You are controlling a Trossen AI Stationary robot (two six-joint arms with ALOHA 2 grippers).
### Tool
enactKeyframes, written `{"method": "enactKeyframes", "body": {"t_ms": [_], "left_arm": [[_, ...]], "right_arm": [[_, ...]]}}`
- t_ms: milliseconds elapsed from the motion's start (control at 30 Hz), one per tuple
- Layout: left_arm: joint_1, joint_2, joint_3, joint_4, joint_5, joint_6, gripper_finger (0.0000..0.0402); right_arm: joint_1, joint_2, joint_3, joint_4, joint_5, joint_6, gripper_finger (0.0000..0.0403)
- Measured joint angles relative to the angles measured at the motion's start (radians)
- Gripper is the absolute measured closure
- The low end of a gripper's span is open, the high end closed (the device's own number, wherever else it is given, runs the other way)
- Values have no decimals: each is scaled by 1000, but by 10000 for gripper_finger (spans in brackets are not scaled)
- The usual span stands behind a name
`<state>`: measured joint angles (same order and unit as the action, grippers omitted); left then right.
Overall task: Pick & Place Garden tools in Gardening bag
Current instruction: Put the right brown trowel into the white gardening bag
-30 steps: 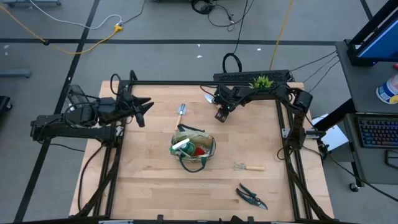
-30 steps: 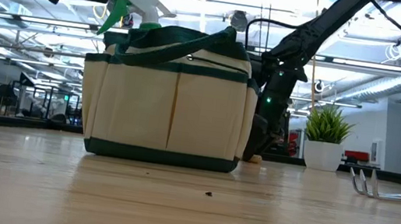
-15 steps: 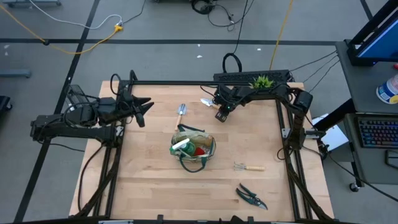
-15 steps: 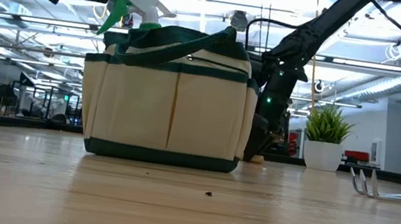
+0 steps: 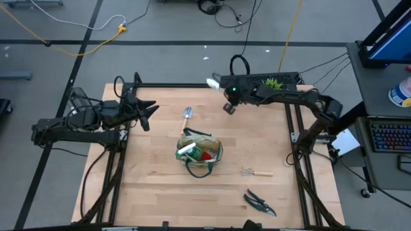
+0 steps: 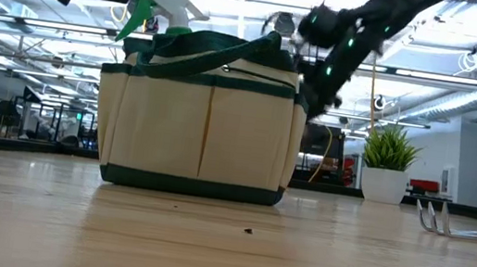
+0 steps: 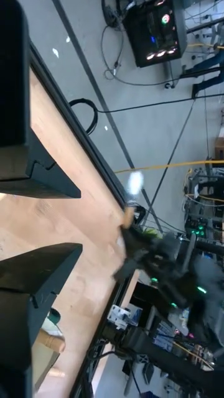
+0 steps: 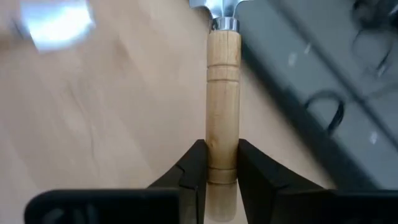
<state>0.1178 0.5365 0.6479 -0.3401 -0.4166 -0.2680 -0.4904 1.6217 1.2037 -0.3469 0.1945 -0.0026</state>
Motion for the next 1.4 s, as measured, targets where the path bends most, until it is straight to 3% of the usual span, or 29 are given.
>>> {"method": "enactKeyframes", "body": {"t_ms": [433, 767, 1033, 1400], "left_arm": [[-1, 0, 0, 120, 61, -108, 273], [-1, 4, 0, 274, 77, -123, 273], [-1, 87, 0, 391, 85, -107, 273], [-1, 226, 0, 606, 182, -137, 273]], "right_arm": [[43, -204, 0, 371, 151, -246, 346], [110, -223, 1, 575, 177, -359, 346], [145, -222, 1, 658, 172, -442, 346], [242, -223, 1, 799, 168, -887, 346]]}}
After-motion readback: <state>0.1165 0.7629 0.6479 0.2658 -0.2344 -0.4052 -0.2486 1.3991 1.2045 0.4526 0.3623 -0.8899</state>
